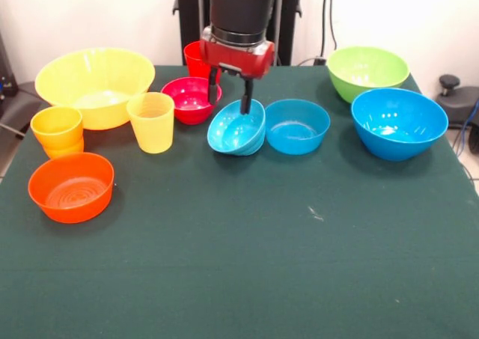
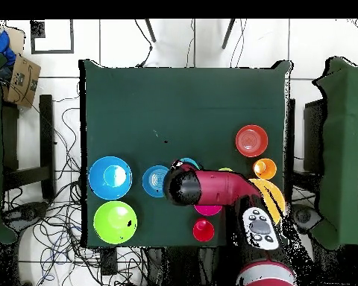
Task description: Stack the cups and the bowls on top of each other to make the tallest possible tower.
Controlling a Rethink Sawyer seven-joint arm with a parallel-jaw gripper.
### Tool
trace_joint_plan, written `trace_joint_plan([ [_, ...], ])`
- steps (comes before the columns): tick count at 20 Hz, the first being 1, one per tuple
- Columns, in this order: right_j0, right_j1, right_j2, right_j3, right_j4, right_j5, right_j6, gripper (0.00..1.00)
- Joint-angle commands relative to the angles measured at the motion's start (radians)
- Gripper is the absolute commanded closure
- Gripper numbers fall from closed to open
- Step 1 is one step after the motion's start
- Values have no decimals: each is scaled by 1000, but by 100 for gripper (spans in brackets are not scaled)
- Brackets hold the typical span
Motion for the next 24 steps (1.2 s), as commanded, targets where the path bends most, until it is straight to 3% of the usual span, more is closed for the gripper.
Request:
trace_joint_plan([
  [1,54,-8,105,32,46,18,91,0],
  [12,42,-43,129,17,94,76,53,0],
  [24,40,92,120,-9,45,-94,72,0],
])
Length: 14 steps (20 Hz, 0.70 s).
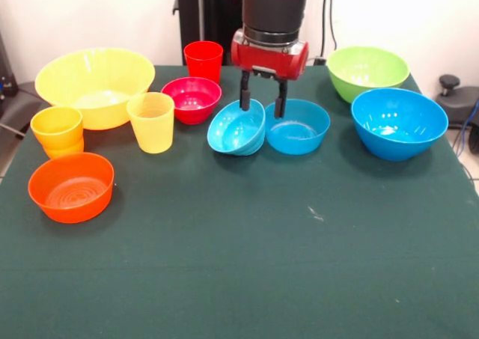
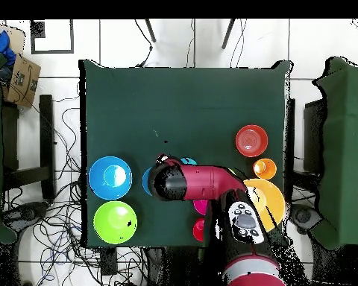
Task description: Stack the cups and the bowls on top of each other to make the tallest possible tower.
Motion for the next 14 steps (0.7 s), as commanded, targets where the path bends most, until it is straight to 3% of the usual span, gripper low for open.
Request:
trace_joint_plan([
  [1,7,106,74,-16,-16,-86,73,0],
  [14,50,191,38,-80,-31,-148,58,0],
])
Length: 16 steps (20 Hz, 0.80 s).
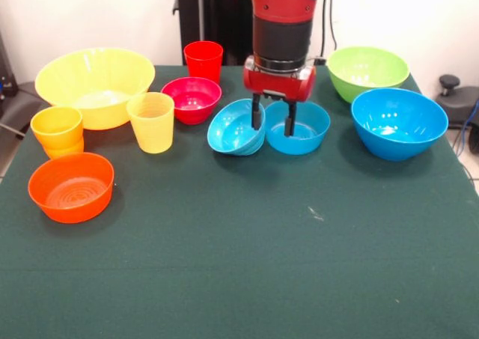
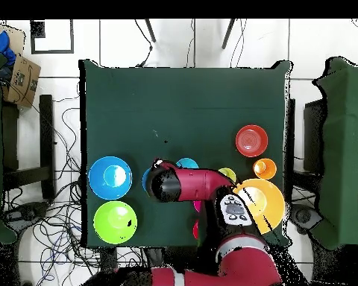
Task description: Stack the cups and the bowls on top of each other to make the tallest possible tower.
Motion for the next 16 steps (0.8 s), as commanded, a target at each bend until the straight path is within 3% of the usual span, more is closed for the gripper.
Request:
trace_joint_plan([
  [1,32,78,36,-71,-30,-52,60,0],
  [16,29,59,25,-38,-49,-51,38,0],
])
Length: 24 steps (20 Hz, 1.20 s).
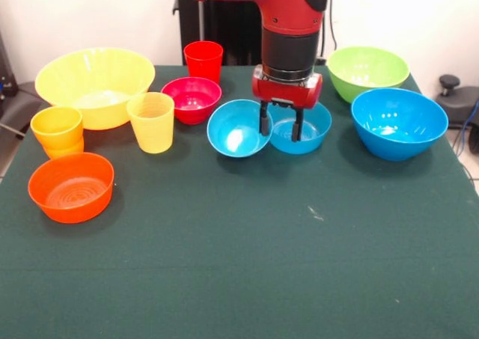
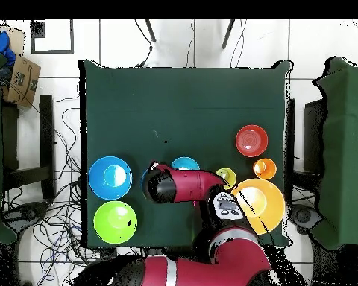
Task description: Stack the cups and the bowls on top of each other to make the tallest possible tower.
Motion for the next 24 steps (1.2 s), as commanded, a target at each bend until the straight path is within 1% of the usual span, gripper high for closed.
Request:
trace_joint_plan([
  [1,0,14,34,-29,-52,-26,33,0],
  [5,-23,3,43,-12,-63,-28,22,0],
  [6,-21,1,35,-11,-66,-34,24,0],
  [7,-20,-1,28,-12,-74,-41,26,100],
  [12,-22,-5,13,-7,-83,-78,41,100],
  [14,-27,-7,17,-1,-77,-67,46,100],
  [16,-18,-14,5,-3,-64,-53,56,100],
  [17,-10,-21,-4,-2,-60,-64,66,100],
  [20,-18,-40,9,28,-52,-73,77,100],
  [24,-46,-60,36,52,-55,-67,66,100],
])
